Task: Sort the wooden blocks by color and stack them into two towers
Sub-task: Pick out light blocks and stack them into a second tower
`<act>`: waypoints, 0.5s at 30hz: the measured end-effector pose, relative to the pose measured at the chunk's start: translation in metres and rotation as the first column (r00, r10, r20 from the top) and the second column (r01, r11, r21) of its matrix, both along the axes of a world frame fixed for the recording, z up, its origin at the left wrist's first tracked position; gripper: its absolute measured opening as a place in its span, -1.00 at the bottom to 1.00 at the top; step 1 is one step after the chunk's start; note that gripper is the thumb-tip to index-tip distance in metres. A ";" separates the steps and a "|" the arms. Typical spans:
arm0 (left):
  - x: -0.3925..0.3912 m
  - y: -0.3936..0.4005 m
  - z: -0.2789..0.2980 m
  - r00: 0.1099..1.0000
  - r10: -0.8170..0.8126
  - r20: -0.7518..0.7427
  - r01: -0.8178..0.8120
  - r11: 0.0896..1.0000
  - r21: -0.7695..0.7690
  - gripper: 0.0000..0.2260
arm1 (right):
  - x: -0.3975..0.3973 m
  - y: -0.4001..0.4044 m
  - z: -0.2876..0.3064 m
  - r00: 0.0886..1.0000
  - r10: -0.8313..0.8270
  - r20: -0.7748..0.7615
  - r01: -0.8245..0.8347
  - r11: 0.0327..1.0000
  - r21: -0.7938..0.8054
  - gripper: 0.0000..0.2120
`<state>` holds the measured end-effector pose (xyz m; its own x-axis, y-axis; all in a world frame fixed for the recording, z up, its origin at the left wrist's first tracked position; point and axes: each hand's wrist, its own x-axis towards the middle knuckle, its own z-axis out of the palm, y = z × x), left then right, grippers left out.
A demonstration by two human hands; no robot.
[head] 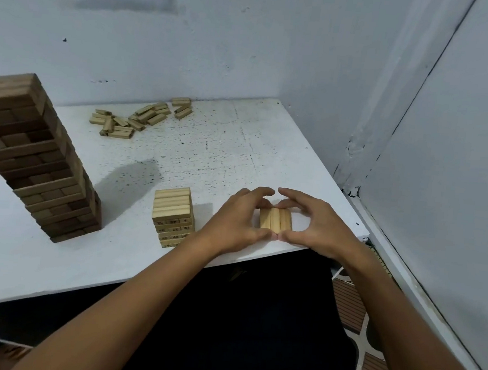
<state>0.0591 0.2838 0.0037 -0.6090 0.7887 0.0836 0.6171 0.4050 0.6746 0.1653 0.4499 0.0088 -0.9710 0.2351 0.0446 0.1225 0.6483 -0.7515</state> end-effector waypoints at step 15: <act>-0.030 -0.090 0.080 0.981 0.166 -0.102 -0.156 0.983 0.094 -0.33 | -0.059 -0.064 0.068 0.951 0.247 -0.185 -0.253 0.968 -0.006 -0.28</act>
